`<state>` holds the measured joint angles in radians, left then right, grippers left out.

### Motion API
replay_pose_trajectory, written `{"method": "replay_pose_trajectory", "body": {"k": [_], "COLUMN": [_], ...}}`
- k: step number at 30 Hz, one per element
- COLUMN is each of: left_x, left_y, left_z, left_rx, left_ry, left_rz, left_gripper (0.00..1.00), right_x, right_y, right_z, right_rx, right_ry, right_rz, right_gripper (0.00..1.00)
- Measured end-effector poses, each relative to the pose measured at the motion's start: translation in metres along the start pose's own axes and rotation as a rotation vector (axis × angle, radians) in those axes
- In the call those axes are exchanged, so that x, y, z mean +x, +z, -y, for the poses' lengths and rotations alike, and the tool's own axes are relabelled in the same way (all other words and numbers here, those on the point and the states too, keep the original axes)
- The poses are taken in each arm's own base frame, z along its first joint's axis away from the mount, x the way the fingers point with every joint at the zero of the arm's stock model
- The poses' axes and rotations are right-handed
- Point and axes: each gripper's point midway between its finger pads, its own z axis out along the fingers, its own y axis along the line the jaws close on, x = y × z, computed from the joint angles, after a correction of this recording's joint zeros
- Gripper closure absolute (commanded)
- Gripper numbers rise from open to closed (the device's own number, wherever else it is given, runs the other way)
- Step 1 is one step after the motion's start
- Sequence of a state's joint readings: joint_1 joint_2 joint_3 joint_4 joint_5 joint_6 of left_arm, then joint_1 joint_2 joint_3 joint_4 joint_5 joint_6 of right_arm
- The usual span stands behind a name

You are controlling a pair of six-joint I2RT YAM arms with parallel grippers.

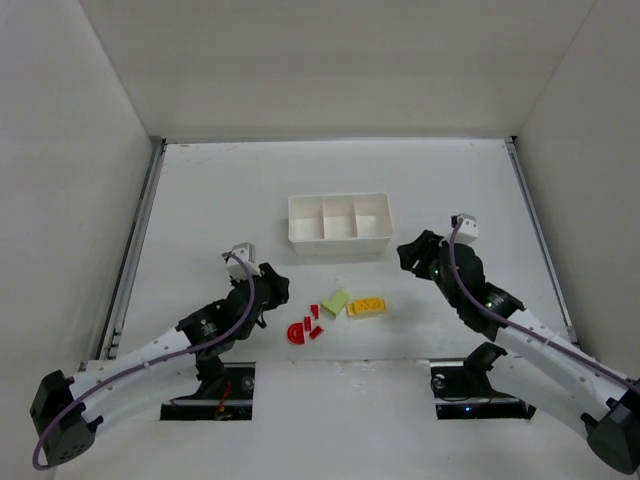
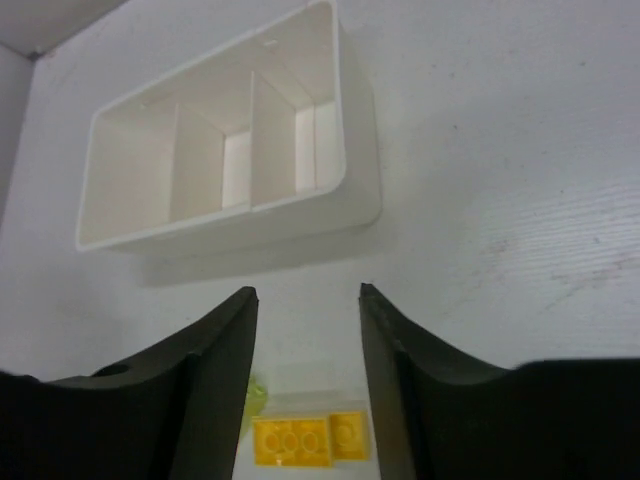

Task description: Sort the legos into containers by color

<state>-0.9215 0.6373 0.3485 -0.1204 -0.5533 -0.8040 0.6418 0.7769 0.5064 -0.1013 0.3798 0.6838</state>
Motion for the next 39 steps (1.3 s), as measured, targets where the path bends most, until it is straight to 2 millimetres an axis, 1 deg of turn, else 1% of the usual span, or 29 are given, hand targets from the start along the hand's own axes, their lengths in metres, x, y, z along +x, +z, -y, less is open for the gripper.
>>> {"method": "replay_pose_trajectory", "body": {"k": [1,3,5,7,8,9,10,11,12,13,14,15,16,18,19,20,23,26,29,31,36,39], "left_x": [0.003,0.007,0.01,0.013,0.016,0.019,0.023,0.028,0.033,0.037,0.041,0.045,0.049,0.056,0.06,0.063,0.073,0.08,0.086,0.089,0.099,0.103], "left_y": [0.0,-0.001,-0.002,-0.005,-0.007,-0.009,-0.011,-0.014,-0.016,-0.019,-0.022,-0.026,-0.029,-0.033,-0.034,-0.034,-0.031,-0.025,-0.018,-0.013,-0.004,0.005], "left_z": [0.0,0.003,0.007,0.013,0.017,0.022,0.025,0.029,0.034,0.039,0.044,0.05,0.055,0.065,0.07,0.074,0.081,0.081,0.081,0.082,0.086,0.084], "left_rx": [0.0,0.009,0.028,0.057,0.077,0.097,0.115,0.134,0.156,0.182,0.207,0.236,0.262,0.303,0.318,0.326,0.333,0.32,0.302,0.293,0.292,0.285], "left_ry": [0.008,0.022,0.034,0.061,0.081,0.102,0.123,0.147,0.17,0.192,0.211,0.237,0.259,0.3,0.318,0.336,0.379,0.422,0.471,0.506,0.61,0.663], "left_rz": [-0.007,-0.02,-0.027,-0.036,-0.043,-0.051,-0.061,-0.072,-0.083,-0.092,-0.1,-0.107,-0.114,-0.125,-0.132,-0.138,-0.153,-0.162,-0.173,-0.18,-0.205,-0.229], "left_gripper": [0.55,0.53,0.56,0.55,0.54,0.53,0.51,0.54,0.7,0.8,0.82,0.82,0.77,0.62,0.54,0.5,0.41,0.38,0.37,0.36,0.35,0.35], "right_x": [0.002,0.005,0.008,0.013,0.015,0.018,0.02,0.021,0.022,0.022,0.023,0.023,0.024,0.026,0.027,0.029,0.035,0.038,0.037,0.038,0.038,0.038], "right_y": [-0.001,-0.001,-0.001,0.0,0.0,0.001,0.001,0.001,0.001,0.0,0.0,0.0,0.0,0.0,0.001,0.002,0.004,0.005,0.005,0.005,0.005,0.005], "right_z": [0.001,0.001,0.004,0.008,0.01,0.011,0.013,0.014,0.014,0.014,0.013,0.013,0.013,0.013,0.013,0.014,0.016,0.014,0.01,0.008,0.008,0.006], "right_rx": [0.005,0.009,0.015,0.024,0.029,0.033,0.035,0.038,0.036,0.034,0.033,0.032,0.029,0.027,0.027,0.029,0.038,0.031,0.015,0.008,0.004,-0.001], "right_ry": [-0.004,-0.009,-0.014,-0.02,-0.023,-0.026,-0.031,-0.035,-0.037,-0.035,-0.031,-0.029,-0.028,-0.028,-0.029,-0.031,-0.035,-0.033,-0.031,-0.03,-0.03,-0.028], "right_rz": [-0.004,-0.012,-0.02,-0.03,-0.036,-0.04,-0.045,-0.05,-0.052,-0.053,-0.054,-0.057,-0.059,-0.066,-0.071,-0.077,-0.094,-0.103,-0.102,-0.104,-0.107,-0.105], "right_gripper": [0.33,0.28,0.28,0.3,0.34,0.43,0.59,0.74,0.84,0.88,0.89,0.88,0.87,0.83,0.79,0.76,0.63,0.49,0.43,0.4,0.38,0.37]}}
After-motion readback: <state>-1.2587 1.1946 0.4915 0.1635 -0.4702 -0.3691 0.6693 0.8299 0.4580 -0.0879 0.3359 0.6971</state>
